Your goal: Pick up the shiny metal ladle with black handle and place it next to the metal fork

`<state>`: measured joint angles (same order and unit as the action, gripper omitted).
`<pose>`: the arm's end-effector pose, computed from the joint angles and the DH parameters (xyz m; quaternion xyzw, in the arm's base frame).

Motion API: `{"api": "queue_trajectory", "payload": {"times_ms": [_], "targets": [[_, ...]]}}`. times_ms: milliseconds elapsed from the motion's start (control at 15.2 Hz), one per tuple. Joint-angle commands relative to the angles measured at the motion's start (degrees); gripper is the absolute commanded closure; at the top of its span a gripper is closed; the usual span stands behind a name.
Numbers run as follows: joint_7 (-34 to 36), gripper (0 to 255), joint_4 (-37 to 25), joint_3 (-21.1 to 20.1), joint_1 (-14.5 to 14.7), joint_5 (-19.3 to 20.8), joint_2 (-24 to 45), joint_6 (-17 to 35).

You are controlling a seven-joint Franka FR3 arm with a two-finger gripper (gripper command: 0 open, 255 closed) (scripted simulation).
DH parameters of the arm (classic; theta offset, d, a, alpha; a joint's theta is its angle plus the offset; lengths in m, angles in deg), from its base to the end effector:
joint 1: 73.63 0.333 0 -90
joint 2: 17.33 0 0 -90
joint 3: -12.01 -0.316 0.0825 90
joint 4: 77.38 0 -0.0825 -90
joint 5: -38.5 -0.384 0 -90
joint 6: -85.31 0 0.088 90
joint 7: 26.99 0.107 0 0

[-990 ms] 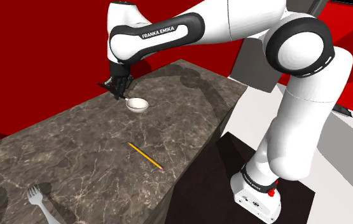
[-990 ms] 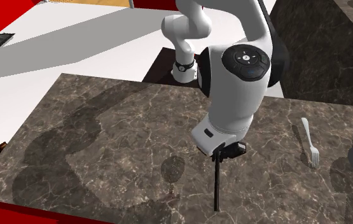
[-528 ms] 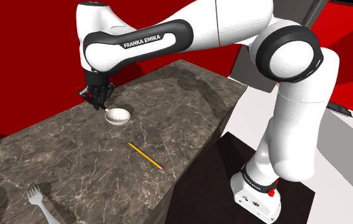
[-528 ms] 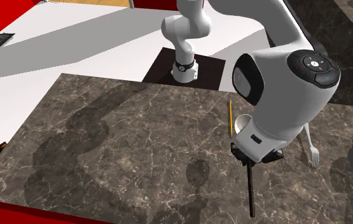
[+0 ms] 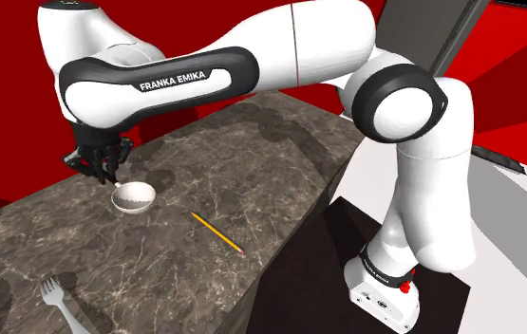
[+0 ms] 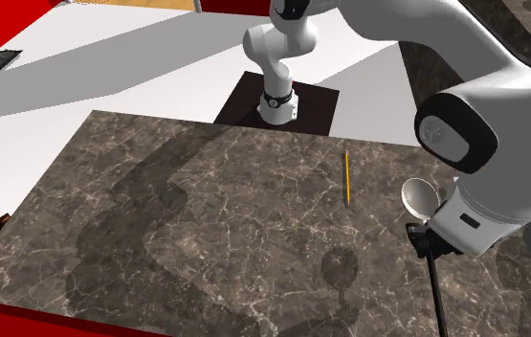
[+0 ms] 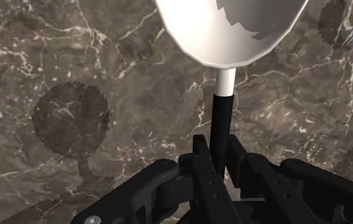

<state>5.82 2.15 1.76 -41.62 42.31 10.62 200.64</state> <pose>0.5464 0.4585 0.4470 -0.9940 -0.0810 -0.0513 0.0519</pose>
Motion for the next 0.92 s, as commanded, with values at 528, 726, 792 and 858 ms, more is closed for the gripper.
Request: {"api": "queue_trajectory", "payload": {"times_ms": [528,726,792,858], "targets": [[7.5,255,-27.9,0.0,9.4,3.5,17.6,-10.3],[7.6,255,-24.8,0.0,9.2,3.5,17.1,-7.7],[7.7,255,-23.9,0.0,9.1,3.5,17.1,-6.9],[7.7,255,-23.1,0.0,9.0,3.5,17.0,-6.1]]}}
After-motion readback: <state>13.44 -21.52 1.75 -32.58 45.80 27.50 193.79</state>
